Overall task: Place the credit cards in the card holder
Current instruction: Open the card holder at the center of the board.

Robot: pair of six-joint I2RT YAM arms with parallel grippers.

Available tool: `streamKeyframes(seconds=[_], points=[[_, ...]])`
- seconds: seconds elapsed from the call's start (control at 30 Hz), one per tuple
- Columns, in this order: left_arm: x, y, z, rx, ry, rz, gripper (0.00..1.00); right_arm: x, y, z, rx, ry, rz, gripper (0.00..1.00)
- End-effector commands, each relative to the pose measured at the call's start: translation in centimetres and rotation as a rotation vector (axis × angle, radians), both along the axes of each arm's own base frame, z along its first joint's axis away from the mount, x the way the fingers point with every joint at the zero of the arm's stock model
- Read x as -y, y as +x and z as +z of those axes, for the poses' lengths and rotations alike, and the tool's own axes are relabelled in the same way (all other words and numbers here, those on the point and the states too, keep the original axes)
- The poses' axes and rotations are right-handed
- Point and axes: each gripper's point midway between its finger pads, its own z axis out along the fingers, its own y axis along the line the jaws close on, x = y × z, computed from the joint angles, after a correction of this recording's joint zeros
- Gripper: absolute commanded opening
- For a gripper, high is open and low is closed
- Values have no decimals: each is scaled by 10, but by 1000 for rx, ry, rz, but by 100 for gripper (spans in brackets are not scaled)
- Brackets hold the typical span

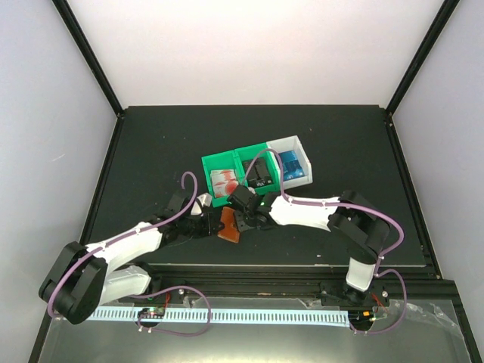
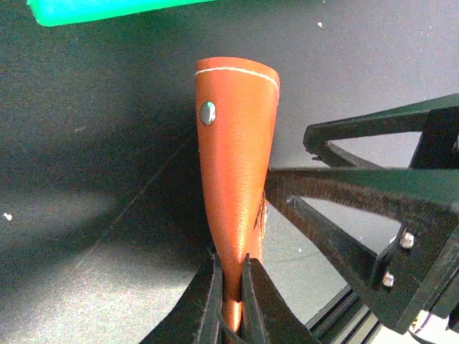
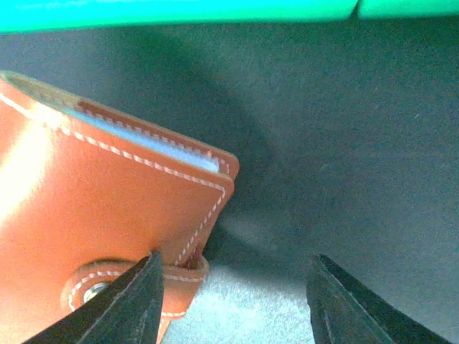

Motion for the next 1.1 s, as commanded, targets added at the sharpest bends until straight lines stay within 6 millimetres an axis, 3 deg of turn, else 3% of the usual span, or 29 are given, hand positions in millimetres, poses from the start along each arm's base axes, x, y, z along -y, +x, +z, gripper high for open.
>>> streamKeyframes(seconds=[0.0, 0.17, 0.53, 0.7, 0.97, 1.07], points=[[8, 9, 19, 59, -25, -24, 2, -14, -10, 18, -17, 114, 41, 58], [8, 9, 19, 61, -22, -26, 2, -29, -7, 41, 23, 207, 71, 63], [10, 10, 24, 74, -32, -33, 1, -23, -12, 7, -44, 113, 79, 64], [6, 11, 24, 78, -13, -16, 1, 3, -9, -5, -28, -14, 17, 58], [-3, 13, 24, 94, 27, 14, 2, 74, 8, -7, 95, -302, -183, 47], [-2, 12, 24, 93, 25, 8, 2, 74, 9, 3, 119, -276, -188, 46]])
